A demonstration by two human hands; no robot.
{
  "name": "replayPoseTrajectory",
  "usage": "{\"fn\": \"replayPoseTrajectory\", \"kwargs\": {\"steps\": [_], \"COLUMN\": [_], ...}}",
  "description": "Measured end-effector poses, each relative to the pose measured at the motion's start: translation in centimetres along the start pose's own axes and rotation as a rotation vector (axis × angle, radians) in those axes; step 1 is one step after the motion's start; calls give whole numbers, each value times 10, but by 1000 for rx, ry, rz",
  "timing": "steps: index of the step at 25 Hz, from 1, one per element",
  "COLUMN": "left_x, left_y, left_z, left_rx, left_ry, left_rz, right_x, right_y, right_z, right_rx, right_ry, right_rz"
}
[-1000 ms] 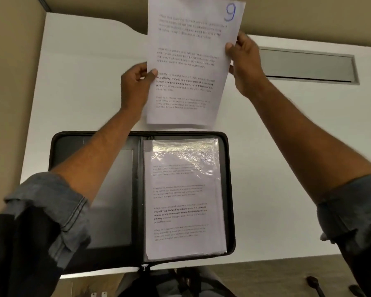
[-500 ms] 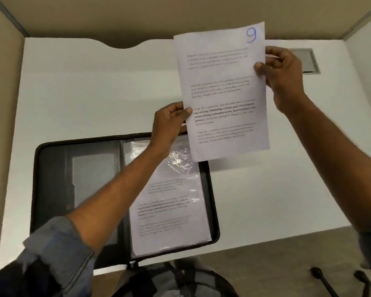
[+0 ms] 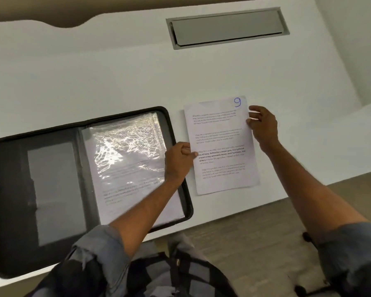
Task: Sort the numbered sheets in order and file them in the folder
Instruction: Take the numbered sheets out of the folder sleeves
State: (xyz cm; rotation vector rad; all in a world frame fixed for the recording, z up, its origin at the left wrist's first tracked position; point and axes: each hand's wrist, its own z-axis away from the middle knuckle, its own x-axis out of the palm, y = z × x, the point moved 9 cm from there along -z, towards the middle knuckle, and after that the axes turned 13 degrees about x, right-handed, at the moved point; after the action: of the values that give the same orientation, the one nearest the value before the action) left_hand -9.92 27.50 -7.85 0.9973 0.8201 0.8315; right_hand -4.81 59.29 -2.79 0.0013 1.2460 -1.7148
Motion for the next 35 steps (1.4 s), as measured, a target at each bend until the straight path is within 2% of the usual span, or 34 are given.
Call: {"fn": "replayPoseTrajectory", "kwargs": {"steps": [6,10,13,17,21,23,27,29,32,35], "left_x": [9,5,-16,-59,-78,-80,-92,-101,-125,-162], "left_y": [20,32,31,-6,-44,-56,-50,-31,6,34], "left_z": [4,21,48,89,111,112,114,118,134,161], "left_rx": [220,386,525,482,347,320,304,326,384,373], "left_ry": [-64,-73,-48,-72,-110,-135,-48,44,188,314], "left_rz": [-345,-400,-608,-953,-1063,-1088,-978,-783,-478,-237], "right_x": [10,17,51,108,168,188,203,206,220,258], "right_y": [14,12,19,37,40,39,38,34,21,-1], "right_z": [4,20,65,151,214,227,239,243,258,300], "right_rx": [-135,-284,-399,-503,-668,-695,-714,-709,-609,-678], "right_ry": [59,127,-5,-182,-316,-337,-332,-355,-464,-615], "right_rz": [120,252,358,475,555,573,580,543,415,387]}}
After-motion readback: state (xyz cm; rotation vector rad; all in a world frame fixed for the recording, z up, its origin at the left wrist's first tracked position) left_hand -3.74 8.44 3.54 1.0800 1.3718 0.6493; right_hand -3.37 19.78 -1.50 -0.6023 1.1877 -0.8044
